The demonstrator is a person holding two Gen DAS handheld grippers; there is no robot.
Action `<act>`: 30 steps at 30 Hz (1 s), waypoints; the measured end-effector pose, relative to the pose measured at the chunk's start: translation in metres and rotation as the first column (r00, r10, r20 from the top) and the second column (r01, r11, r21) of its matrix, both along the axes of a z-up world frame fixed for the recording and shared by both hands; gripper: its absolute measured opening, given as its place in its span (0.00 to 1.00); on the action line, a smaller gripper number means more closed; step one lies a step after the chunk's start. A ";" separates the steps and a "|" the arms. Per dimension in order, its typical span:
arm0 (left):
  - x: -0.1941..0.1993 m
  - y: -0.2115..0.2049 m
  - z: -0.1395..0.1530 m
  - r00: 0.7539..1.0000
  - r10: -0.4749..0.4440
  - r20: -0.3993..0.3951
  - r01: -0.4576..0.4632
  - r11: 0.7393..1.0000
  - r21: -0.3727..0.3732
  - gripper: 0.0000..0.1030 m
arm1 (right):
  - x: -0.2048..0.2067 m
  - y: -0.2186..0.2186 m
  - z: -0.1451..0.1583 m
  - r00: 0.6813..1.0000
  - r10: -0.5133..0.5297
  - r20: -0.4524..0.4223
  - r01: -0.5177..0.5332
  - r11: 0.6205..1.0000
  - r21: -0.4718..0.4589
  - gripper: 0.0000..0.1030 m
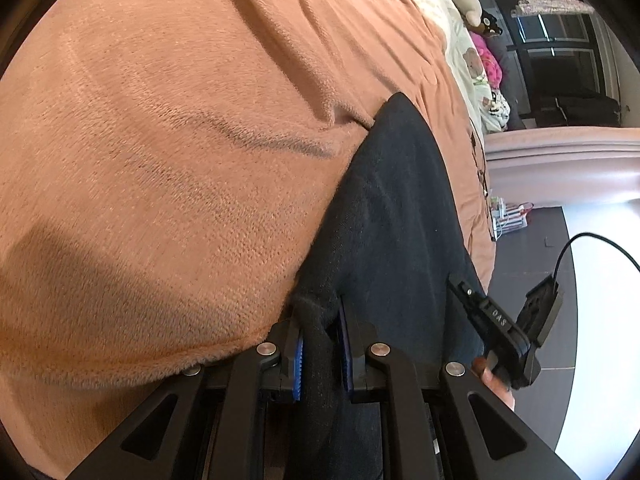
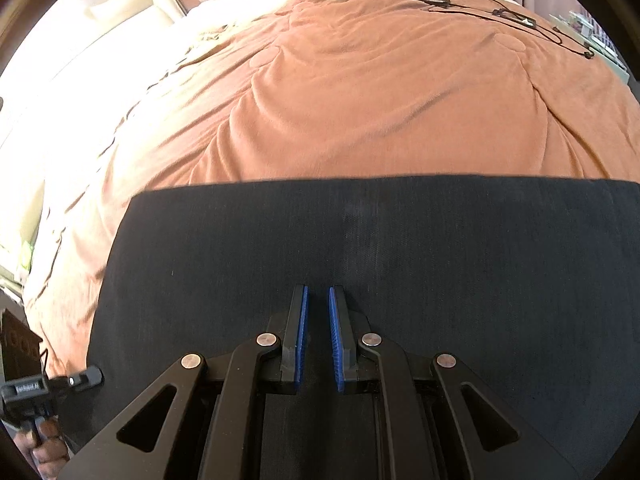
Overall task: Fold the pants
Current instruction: 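Lift the pants with both grippers and fold them in half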
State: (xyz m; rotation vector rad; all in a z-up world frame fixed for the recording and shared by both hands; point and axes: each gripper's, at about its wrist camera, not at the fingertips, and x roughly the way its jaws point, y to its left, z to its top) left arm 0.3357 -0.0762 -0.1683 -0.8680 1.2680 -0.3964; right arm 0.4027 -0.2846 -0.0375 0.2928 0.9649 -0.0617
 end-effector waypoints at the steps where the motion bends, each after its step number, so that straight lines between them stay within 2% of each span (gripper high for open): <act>1: 0.000 -0.001 0.001 1.000 0.000 0.000 0.000 1.000 0.002 0.13 | 0.001 0.001 -0.001 1.000 -0.002 0.004 0.002 1.000 0.002 0.08; 2: 0.001 -0.003 0.002 1.000 -0.001 0.002 0.001 1.000 0.005 0.13 | 0.002 -0.001 -0.001 1.000 -0.004 0.007 0.004 1.000 0.003 0.05; 7: 0.001 -0.008 0.007 1.000 -0.004 0.012 0.004 1.000 0.018 0.13 | 0.009 0.000 -0.001 1.000 -0.011 0.014 0.011 1.000 -0.028 0.05; 11: 0.000 -0.011 0.016 0.999 -0.009 0.047 0.007 0.999 0.032 0.10 | -0.001 0.010 -0.002 1.000 -0.006 0.001 0.006 0.999 -0.046 0.05; 19: -0.002 -0.026 0.055 0.988 -0.042 0.145 0.037 0.999 0.035 0.08 | -0.045 0.022 -0.004 1.000 0.023 -0.021 -0.024 0.999 -0.025 0.05; 26: 0.000 -0.047 0.091 0.973 -0.083 0.216 0.074 0.996 0.050 0.08 | -0.090 0.030 -0.003 0.999 0.036 0.007 -0.036 0.999 -0.021 0.05; 30: 0.001 -0.066 0.115 0.957 -0.125 0.261 0.110 0.991 0.071 0.08 | -0.117 0.026 -0.004 0.999 0.037 0.032 -0.038 0.998 0.041 0.05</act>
